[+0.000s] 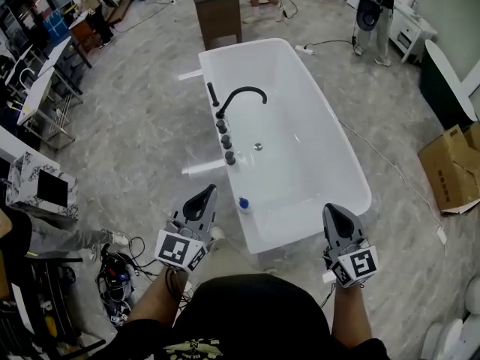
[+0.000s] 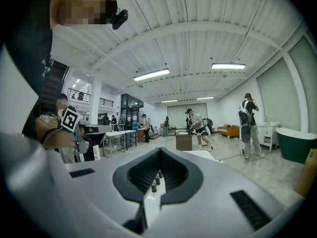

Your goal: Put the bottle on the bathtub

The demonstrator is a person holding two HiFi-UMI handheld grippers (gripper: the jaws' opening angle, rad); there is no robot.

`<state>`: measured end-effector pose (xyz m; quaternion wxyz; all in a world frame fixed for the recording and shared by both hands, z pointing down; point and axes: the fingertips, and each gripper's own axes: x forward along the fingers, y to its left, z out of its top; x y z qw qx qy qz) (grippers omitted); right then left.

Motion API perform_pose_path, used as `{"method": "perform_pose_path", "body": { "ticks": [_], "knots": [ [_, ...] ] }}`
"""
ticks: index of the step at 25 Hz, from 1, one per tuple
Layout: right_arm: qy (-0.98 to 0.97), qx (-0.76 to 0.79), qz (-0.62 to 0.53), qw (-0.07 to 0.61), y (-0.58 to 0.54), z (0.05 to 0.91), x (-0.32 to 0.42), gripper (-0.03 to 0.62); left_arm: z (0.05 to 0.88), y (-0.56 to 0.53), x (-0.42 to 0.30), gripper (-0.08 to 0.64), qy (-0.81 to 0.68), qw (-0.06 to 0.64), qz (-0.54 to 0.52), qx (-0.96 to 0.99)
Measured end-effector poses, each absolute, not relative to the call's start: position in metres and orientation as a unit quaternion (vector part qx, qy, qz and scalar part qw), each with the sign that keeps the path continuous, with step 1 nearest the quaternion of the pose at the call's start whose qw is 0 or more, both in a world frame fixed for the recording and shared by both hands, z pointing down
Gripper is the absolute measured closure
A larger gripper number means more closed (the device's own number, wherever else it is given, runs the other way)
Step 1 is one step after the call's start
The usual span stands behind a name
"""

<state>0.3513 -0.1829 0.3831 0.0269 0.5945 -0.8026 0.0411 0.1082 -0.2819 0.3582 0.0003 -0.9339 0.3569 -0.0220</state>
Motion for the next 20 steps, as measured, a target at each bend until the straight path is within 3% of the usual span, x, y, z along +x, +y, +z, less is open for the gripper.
{"method": "perform_pose_path", "body": {
  "ticks": [10,20],
  "knots": [
    [-0.824,0.562,0.057,0.029,-0.161,0.372,0.351,0.581,0.35,-0.237,0.103,0.551,0.391,-0.009,-0.035,-0.92],
    [-0.839,0.541,0.057,0.018,-0.224,0.379,0.306,0.581,0.344,-0.281,0.048,0.551,0.415,0.008,-0.034,-0.909]
  ]
}}
